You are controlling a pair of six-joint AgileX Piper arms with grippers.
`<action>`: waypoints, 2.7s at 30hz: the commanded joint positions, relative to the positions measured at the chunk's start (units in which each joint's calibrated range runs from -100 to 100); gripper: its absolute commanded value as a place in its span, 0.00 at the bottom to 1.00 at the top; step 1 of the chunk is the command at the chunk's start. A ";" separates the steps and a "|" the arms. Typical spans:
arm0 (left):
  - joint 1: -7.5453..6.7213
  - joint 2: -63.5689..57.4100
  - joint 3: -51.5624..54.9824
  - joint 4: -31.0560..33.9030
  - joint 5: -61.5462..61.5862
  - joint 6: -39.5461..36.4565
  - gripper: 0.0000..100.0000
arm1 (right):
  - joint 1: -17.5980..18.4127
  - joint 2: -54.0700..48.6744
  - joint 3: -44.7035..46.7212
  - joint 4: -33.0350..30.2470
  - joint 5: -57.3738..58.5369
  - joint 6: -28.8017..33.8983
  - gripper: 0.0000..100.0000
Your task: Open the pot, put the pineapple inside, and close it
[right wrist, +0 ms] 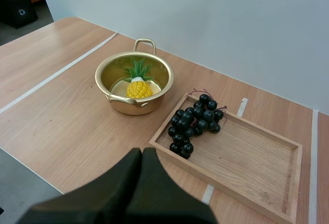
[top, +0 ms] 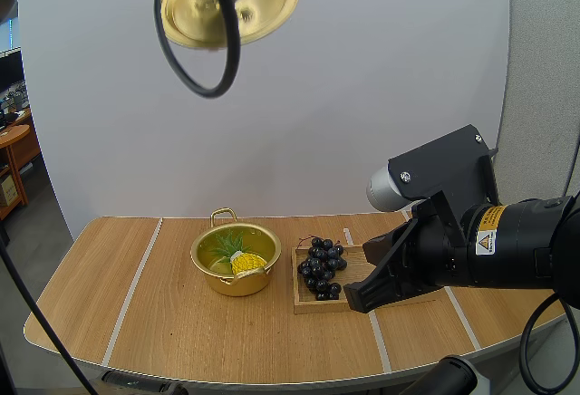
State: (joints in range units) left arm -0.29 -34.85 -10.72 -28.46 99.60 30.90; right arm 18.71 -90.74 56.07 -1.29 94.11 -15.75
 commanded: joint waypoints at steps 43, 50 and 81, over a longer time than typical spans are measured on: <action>-0.10 35.74 37.88 0.52 -28.13 7.28 0.00 | -0.26 -0.62 0.07 -1.46 0.30 -0.27 0.00; -0.10 35.74 41.31 -1.25 -31.78 10.40 0.00 | -0.26 -0.62 0.07 -2.40 0.30 -0.27 0.00; -0.10 25.87 43.52 -1.33 -30.17 11.33 1.00 | -0.26 -0.62 0.07 -2.40 0.30 -0.27 0.00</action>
State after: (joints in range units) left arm -0.29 -5.63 34.39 -29.71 66.32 43.02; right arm 18.71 -90.74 56.07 -3.36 94.11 -15.75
